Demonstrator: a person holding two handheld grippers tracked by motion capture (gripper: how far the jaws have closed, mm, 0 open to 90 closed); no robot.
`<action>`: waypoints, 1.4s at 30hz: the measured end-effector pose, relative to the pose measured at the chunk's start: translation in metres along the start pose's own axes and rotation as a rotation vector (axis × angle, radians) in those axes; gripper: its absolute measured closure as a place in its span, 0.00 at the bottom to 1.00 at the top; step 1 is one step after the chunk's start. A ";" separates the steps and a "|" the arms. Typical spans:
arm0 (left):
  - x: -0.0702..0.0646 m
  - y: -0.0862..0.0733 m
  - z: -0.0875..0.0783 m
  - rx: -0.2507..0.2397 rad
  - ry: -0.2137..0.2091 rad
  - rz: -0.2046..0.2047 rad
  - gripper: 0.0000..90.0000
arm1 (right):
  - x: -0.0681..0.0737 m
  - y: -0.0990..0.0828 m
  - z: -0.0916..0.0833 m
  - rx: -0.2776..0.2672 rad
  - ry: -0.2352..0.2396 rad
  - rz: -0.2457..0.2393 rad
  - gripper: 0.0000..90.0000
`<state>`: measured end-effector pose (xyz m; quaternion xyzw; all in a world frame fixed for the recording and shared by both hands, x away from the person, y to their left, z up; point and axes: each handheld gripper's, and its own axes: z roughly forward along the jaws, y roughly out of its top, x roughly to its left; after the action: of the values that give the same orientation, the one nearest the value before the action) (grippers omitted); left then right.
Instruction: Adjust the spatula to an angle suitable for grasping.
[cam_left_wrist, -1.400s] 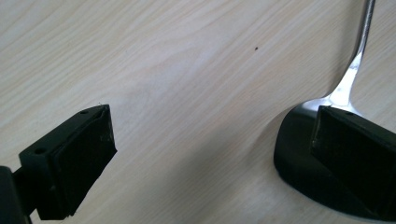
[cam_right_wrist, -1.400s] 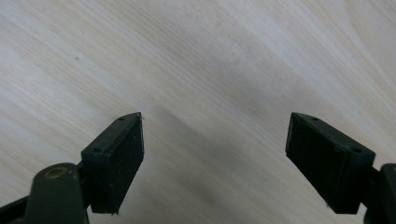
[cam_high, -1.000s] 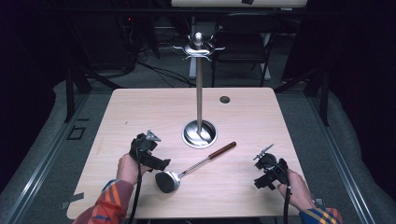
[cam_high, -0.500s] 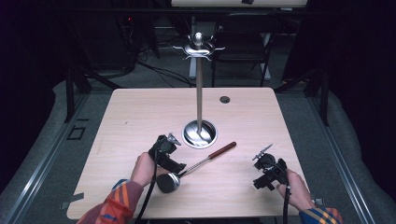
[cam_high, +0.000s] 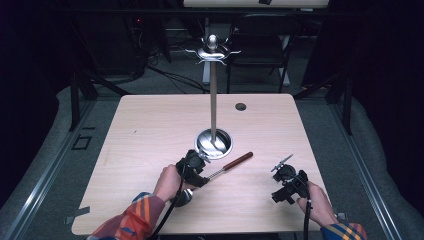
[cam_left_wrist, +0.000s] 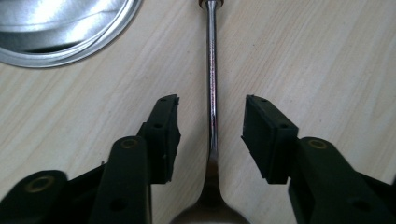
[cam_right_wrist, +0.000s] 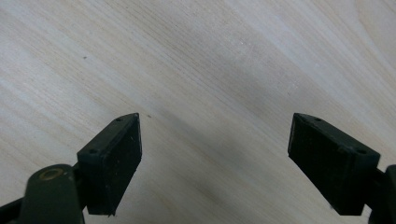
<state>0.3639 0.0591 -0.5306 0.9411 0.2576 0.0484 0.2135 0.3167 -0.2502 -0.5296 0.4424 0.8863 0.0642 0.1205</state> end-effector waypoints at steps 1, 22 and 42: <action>0.000 0.000 0.000 0.000 0.000 0.000 0.65 | 0.000 0.000 0.000 0.000 0.000 0.000 0.19; 0.000 -0.004 0.016 0.122 0.020 0.144 0.93 | 0.000 -0.002 -0.001 -0.018 0.000 0.004 0.18; 0.015 -0.035 -0.002 0.201 -0.076 0.114 0.93 | 0.002 -0.004 0.000 -0.021 0.002 -0.006 0.18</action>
<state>0.3599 0.0951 -0.5439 0.9720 0.1992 -0.0012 0.1247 0.3126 -0.2506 -0.5305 0.4386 0.8870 0.0735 0.1241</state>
